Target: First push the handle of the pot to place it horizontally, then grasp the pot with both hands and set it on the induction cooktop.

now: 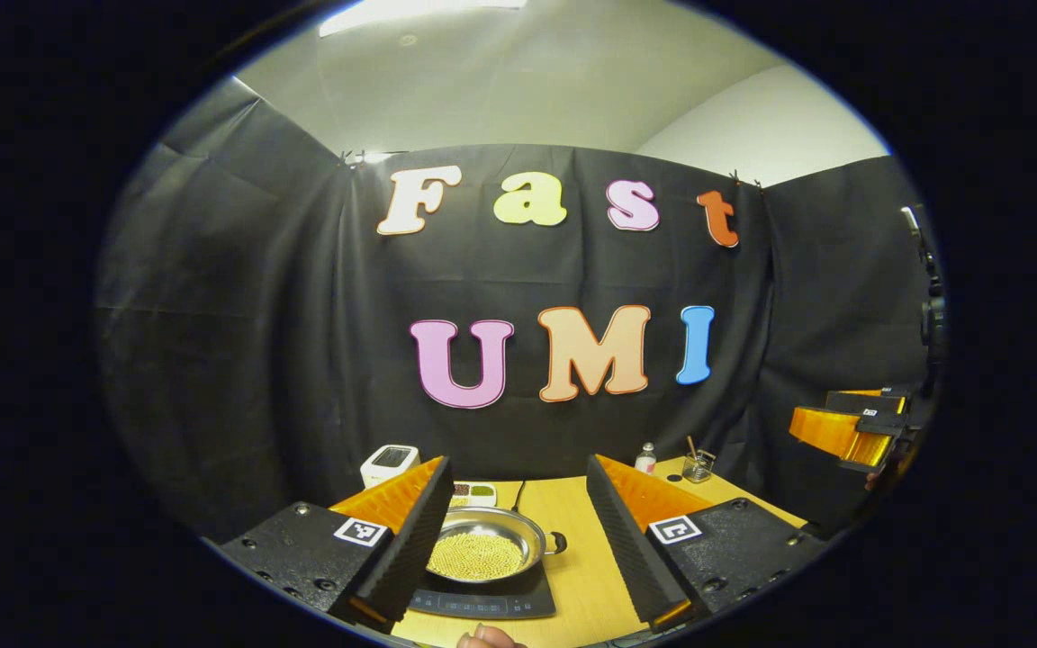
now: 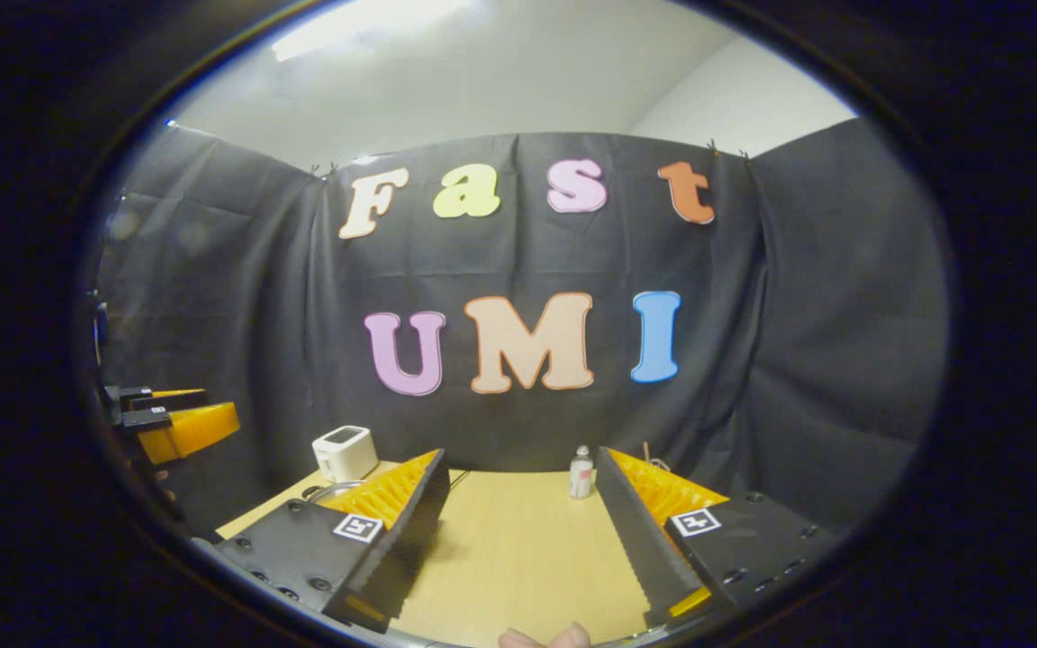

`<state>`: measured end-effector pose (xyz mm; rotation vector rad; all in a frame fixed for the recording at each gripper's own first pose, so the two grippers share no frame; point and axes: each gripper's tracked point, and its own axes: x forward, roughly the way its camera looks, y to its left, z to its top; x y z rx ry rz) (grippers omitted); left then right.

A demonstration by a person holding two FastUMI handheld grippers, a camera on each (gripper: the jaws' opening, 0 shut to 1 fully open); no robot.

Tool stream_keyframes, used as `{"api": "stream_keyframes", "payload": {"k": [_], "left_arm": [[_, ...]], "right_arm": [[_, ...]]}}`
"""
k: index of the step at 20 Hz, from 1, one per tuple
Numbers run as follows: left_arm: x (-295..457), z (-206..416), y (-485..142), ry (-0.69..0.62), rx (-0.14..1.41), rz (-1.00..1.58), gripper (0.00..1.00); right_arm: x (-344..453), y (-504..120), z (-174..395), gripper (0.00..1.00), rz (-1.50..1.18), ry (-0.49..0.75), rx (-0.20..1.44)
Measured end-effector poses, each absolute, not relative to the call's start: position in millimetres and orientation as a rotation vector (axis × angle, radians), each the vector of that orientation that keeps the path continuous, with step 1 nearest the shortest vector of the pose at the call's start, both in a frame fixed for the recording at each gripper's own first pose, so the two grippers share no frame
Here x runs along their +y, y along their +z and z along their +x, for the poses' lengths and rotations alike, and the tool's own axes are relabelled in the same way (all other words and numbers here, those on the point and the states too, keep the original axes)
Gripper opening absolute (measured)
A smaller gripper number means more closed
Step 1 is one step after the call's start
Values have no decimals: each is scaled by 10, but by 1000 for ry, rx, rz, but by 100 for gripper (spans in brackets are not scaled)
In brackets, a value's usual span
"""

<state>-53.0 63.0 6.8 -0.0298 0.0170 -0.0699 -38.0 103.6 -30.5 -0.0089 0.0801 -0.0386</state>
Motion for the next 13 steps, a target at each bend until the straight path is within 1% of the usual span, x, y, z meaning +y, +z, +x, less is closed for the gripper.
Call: {"api": "stream_keyframes", "payload": {"k": [3,4,5,6,7,8,9,10,12,13], "left_arm": [[633,-633,202,-46,-8,-11,90],[585,-657,201,-44,-1,-14,90],[524,-663,203,-49,0,-23,91],[477,-660,199,-49,9,-32,89],[467,-662,181,-41,16,-38,90],[449,-658,197,-34,20,-43,89],[423,-672,243,-29,14,-45,90],[388,-663,265,-30,6,-43,89],[335,-689,298,-33,1,-26,90],[321,-701,284,-33,3,-19,90]], "right_arm": [[1037,-168,-399,93,-20,-15,46],[993,-184,-430,99,-20,-10,57],[964,-153,-446,93,-16,-6,50],[889,-92,-420,93,-12,-12,39],[829,-68,-417,93,-1,-14,35],[807,-100,-437,99,15,-11,45],[776,-86,-461,99,27,-9,48],[715,-40,-446,93,31,-11,38],[658,-16,-440,93,30,-13,28],[652,-18,-454,99,34,-11,30]]}}
